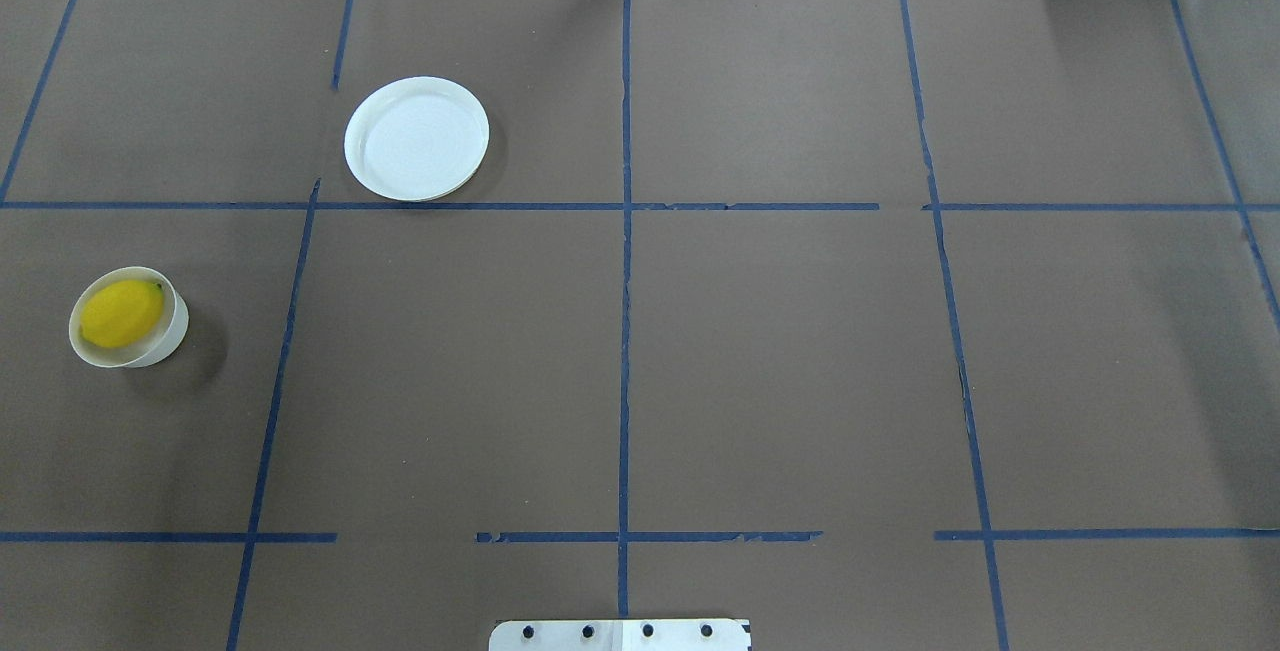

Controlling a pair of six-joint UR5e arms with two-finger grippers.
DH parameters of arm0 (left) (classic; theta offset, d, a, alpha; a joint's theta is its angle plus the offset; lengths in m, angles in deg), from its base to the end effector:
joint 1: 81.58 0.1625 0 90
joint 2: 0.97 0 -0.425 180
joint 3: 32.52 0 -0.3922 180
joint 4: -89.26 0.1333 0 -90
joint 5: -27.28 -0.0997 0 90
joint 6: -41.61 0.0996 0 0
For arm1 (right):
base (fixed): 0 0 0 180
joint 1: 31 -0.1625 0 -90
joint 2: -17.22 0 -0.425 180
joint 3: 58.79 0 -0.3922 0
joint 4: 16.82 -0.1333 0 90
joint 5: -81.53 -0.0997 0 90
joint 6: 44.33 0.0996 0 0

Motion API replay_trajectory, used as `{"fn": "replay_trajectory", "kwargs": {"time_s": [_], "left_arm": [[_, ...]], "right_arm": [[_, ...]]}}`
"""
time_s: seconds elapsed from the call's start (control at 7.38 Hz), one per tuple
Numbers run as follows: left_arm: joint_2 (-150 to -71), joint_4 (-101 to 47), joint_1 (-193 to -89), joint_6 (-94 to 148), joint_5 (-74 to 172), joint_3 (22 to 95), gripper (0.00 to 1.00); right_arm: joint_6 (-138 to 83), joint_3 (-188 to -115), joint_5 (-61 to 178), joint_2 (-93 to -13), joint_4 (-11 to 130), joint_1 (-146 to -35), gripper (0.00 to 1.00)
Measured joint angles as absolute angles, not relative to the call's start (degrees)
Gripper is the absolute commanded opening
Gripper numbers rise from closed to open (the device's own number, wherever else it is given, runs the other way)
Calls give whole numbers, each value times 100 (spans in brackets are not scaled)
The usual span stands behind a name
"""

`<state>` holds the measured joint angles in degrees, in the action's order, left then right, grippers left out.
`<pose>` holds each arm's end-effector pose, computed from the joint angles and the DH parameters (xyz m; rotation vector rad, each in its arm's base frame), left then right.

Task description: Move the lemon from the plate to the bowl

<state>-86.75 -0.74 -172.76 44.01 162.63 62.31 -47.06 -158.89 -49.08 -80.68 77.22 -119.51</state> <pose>-0.0719 -0.4600 0.6511 0.0348 0.7908 0.0244 0.0572 -0.4324 0.6472 -0.0231 -0.7091 -0.0592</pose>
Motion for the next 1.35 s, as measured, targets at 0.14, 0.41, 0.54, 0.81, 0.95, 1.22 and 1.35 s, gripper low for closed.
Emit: {"fn": "replay_trajectory", "kwargs": {"time_s": [0.14,0.41,0.54,0.81,0.95,1.22,1.35], "left_arm": [[-8675,-76,-17282,4404,16263,6231,100],[-8680,-82,-17337,4407,16263,6227,100],[-8683,-83,-17359,4409,16263,6224,100],[-8683,-85,-17387,4420,16263,6225,100],[-8684,-89,-17391,4423,16263,6231,100],[-8684,-91,-17395,4425,16265,6244,100],[-8684,-92,-17395,4425,16269,6247,100]], "right_arm": [[-4705,-15889,-4908,-8068,7722,-11951,100],[-4706,-15889,-4908,-8069,7722,-11951,100],[-4706,-15889,-4908,-8069,7722,-11951,100],[-4706,-15889,-4908,-8068,7722,-11951,100],[-4705,-15889,-4908,-8068,7722,-11951,100],[-4706,-15889,-4908,-8069,7722,-11951,100],[-4706,-15889,-4908,-8068,7722,-11951,100]]}}
